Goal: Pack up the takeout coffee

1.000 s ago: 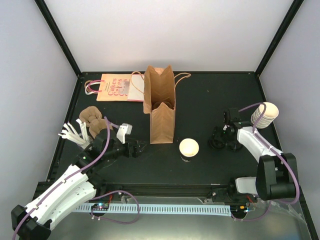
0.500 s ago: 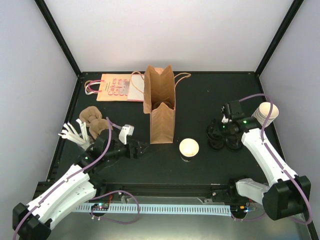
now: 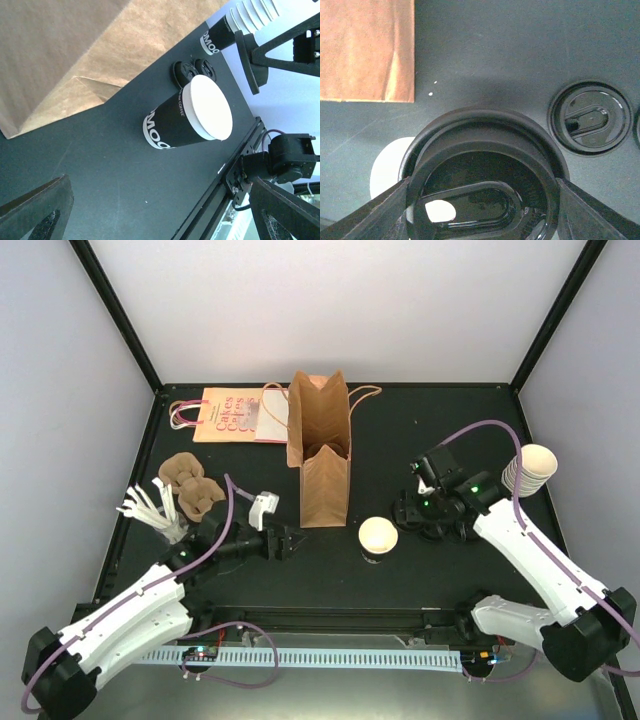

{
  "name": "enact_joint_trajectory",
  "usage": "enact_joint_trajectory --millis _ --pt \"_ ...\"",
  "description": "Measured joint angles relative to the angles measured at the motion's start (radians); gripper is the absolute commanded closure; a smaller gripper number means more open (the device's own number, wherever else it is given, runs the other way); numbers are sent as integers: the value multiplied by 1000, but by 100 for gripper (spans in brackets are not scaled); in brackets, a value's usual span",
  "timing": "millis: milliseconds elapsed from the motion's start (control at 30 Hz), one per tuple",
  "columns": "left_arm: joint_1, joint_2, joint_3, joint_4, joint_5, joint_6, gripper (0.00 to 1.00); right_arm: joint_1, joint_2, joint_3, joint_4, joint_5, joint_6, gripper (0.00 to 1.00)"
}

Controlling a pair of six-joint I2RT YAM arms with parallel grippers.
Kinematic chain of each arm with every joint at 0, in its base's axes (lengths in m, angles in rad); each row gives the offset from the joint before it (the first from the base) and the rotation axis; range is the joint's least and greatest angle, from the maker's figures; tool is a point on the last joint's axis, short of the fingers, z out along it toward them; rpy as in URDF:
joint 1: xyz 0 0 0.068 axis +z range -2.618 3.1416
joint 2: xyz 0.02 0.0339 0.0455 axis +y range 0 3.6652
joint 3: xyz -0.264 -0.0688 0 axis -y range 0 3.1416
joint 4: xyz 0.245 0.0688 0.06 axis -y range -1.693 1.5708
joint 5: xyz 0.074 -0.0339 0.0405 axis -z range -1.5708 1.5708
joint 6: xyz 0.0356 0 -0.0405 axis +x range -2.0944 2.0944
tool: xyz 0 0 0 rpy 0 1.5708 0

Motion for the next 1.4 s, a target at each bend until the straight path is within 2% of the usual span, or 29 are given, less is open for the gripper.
enact_joint_trajectory --millis 367,1033,1100,1300,1400 --pt "-52 39 -1 45 -4 -23 1 158 26 40 -37 11 3 28" --pt "-97 81 -1 91 -28 -39 1 316 82 62 -43 40 11 28" --pt "-101 86 -1 92 -28 -41 3 327 89 62 -43 43 13 28" --pt "-109 113 -1 119 -28 -51 17 358 123 62 -43 54 18 28" --pt "-112 135 -1 138 -28 -58 18 372 142 62 -42 67 22 28"
